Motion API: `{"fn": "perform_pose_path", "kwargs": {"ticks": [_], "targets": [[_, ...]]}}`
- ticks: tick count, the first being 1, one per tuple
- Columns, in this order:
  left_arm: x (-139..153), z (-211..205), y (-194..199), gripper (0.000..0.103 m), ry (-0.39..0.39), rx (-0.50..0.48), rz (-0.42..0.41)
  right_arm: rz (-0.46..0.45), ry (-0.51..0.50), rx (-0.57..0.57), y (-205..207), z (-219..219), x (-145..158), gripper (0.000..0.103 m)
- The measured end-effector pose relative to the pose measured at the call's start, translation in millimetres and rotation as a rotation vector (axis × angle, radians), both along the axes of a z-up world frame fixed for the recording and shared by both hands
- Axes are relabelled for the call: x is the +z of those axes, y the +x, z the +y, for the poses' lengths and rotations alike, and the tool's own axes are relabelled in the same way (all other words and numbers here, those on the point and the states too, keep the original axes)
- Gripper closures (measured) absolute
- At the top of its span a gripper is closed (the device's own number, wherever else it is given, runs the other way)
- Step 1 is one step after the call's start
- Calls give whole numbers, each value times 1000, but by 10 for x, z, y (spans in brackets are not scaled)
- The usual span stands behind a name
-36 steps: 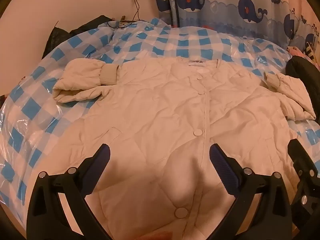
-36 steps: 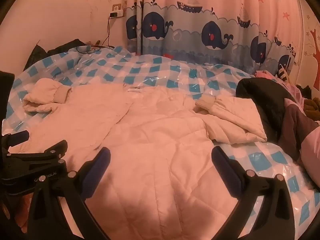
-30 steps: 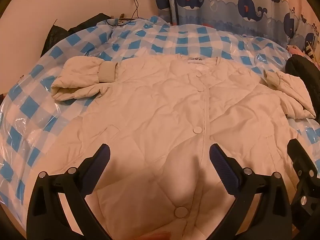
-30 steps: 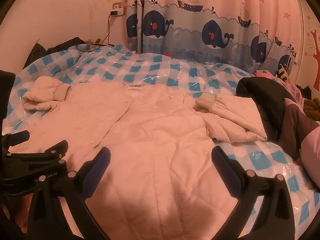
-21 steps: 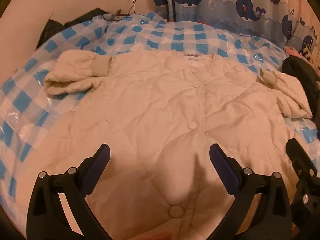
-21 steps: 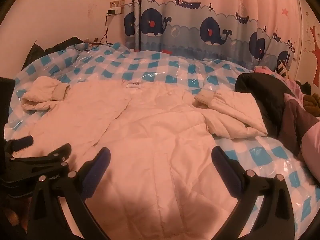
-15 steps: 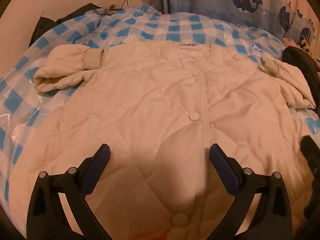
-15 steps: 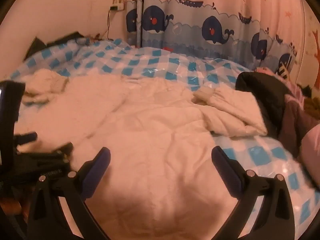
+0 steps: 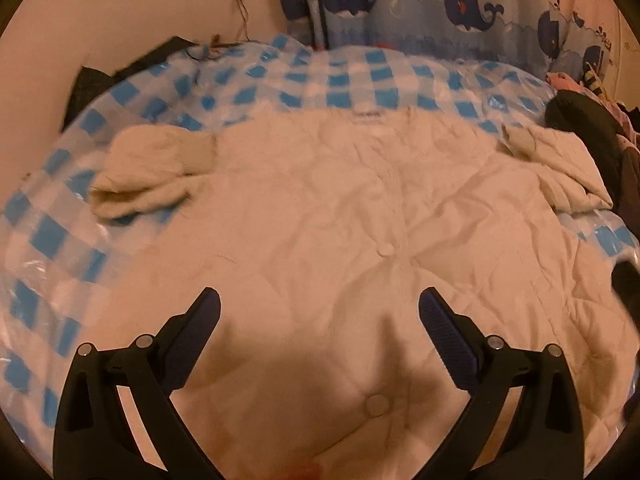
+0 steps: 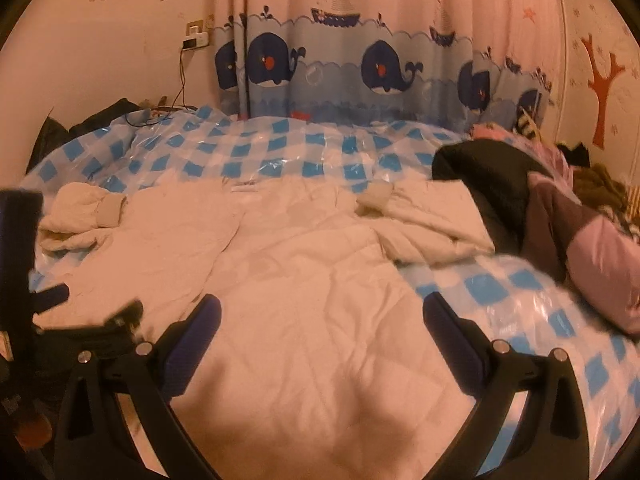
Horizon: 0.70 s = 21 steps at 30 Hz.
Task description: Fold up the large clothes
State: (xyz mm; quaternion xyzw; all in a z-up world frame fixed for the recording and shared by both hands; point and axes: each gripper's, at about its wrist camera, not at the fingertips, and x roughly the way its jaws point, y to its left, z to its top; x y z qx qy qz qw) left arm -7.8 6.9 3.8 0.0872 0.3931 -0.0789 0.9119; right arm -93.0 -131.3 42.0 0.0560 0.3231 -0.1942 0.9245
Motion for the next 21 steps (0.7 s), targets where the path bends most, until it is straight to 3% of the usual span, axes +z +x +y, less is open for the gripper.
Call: {"fn": "perform_pose_path", "kwargs": {"ticks": [3,8,17,21], "targets": [[118,115,-12,7,-45,-9,35,-2,-4,11,-56,64,44,6],[197,108,-94,7,-18,-26,10,-2,5,34,2,69,-29,6],[65,122,-34,8,-74,-57,34,-12,-14,38,185,80,-127,6],[24,177,-19,8,-43,-29,39,-4,-31,57,227,147,-185,6]]}}
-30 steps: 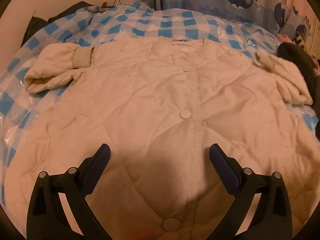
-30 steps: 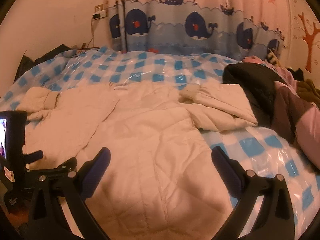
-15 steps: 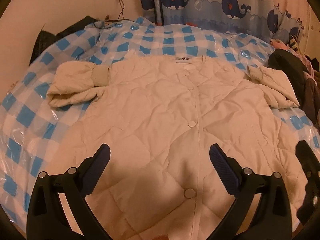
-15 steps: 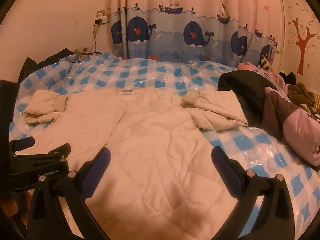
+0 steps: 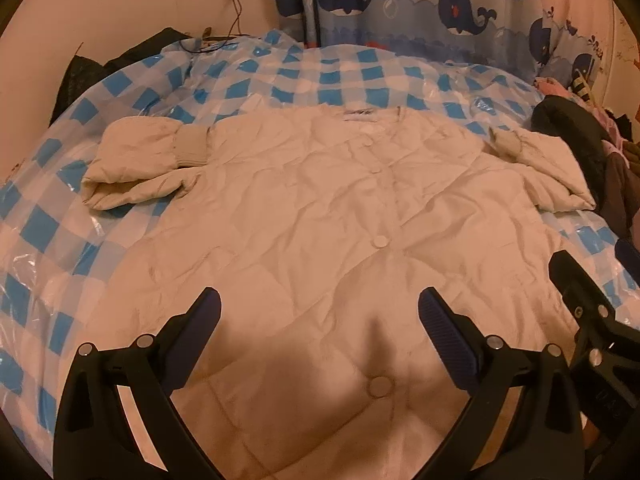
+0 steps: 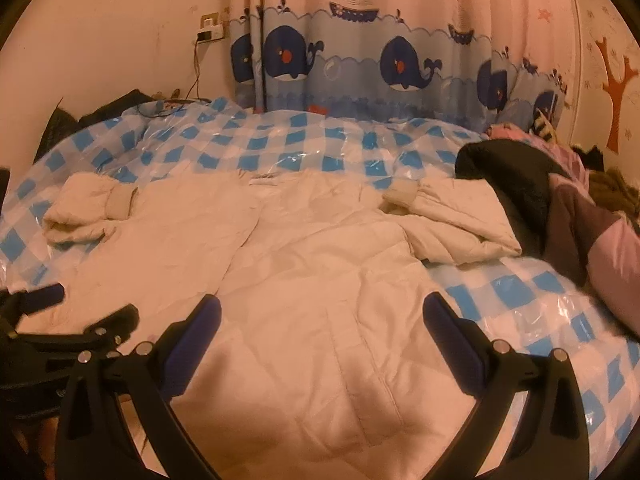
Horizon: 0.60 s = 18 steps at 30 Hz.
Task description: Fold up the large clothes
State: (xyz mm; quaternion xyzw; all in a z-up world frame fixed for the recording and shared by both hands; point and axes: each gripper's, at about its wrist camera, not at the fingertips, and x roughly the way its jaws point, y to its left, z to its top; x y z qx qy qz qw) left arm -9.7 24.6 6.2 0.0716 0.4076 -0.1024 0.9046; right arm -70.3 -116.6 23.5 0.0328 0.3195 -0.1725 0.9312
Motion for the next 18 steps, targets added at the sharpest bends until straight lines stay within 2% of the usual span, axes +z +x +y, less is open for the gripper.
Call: {"fn": "perform_pose_path", "kwargs": {"ticks": [2,6,10,18], "targets": [[38,5,-2,8,16,25,-17,2,-10,10,6,36,-11,6],[80,25,3,8,-1,36,-24,1,-4,9,10,29,-11,6],[50,-11,16,8,25,33,-22,-1,7,-2,9,-16,-10,6],[-4,-11,53,8,25,46,-10,9,33,-32,-7,-168,-39,6]]}}
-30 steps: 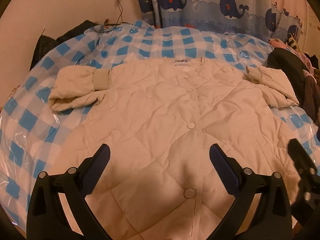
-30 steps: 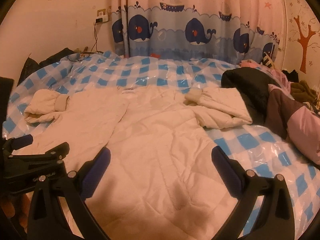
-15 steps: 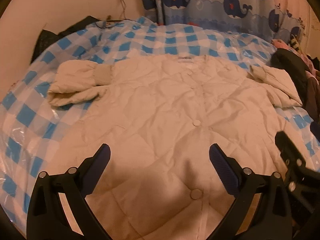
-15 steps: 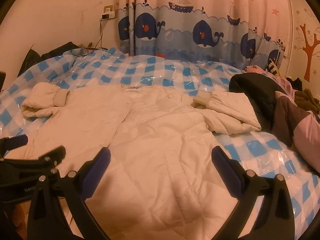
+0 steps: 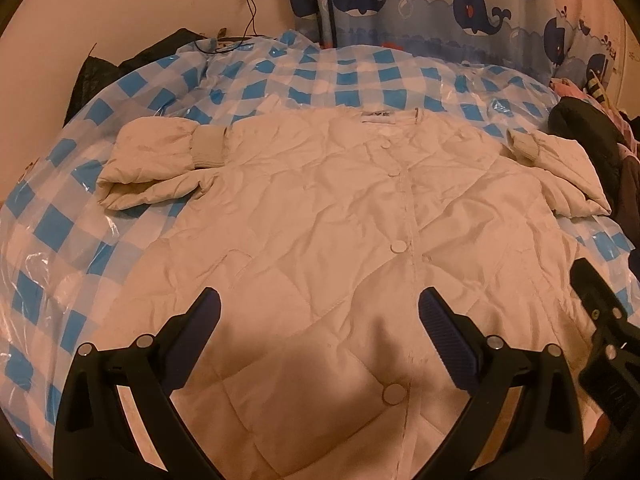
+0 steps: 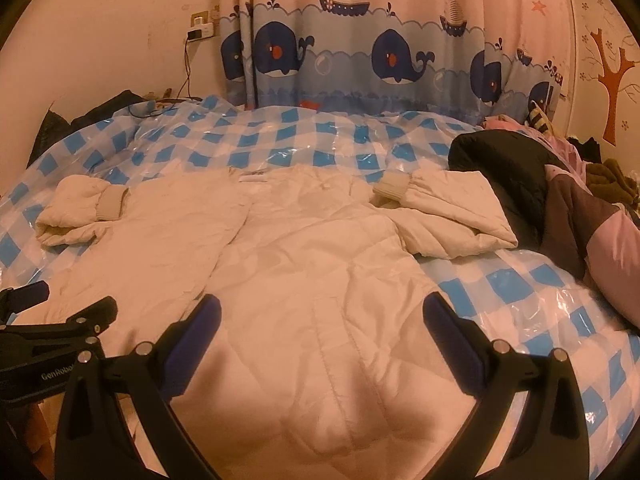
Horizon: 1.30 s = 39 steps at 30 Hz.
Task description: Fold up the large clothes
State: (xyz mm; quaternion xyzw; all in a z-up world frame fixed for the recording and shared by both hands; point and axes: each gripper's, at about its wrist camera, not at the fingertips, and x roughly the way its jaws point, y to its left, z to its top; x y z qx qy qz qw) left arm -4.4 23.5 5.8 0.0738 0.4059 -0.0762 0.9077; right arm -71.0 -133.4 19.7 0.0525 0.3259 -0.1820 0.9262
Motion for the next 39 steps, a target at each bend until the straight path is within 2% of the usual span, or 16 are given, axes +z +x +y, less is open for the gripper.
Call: {"fn": "perform_pose_path", "kwargs": {"ticks": [39], "targets": [[-65,39,74,8,4,16,13,14,16,17,10,-11,-83,6]]}}
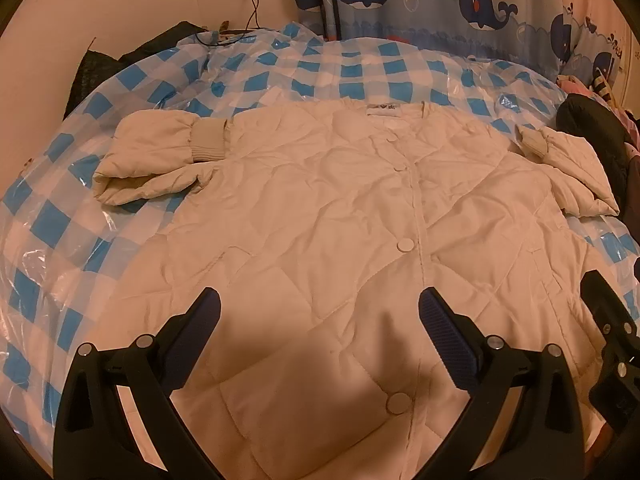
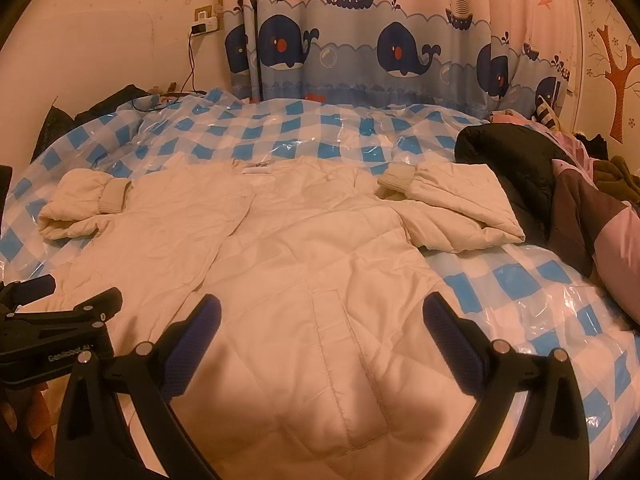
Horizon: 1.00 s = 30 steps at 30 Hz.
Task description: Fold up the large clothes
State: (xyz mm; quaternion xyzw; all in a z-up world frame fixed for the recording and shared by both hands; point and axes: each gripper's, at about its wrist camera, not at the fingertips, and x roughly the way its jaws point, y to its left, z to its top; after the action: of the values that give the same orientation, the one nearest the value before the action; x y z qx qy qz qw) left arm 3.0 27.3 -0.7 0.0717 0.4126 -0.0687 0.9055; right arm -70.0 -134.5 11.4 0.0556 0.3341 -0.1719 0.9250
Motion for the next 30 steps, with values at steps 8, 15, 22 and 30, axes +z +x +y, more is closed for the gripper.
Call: {"fn": "perform_pose_path", "kwargs": {"ticks": [8,15,22,30], "targets": [[-76,-105,25,8,-10,-2,19,-16,-14,9,-4,-61,77,6],[-148,-249,123,8,-13,-14,43,-19,-123,-27,343,-863,331,6],[-209,-276,154,7,-3,-12,56,175,-333,26,1235,-1438,95,6],[-249,-211,225,7,1,11,63,384,-343,91,1835,-1842,-581,6]]}}
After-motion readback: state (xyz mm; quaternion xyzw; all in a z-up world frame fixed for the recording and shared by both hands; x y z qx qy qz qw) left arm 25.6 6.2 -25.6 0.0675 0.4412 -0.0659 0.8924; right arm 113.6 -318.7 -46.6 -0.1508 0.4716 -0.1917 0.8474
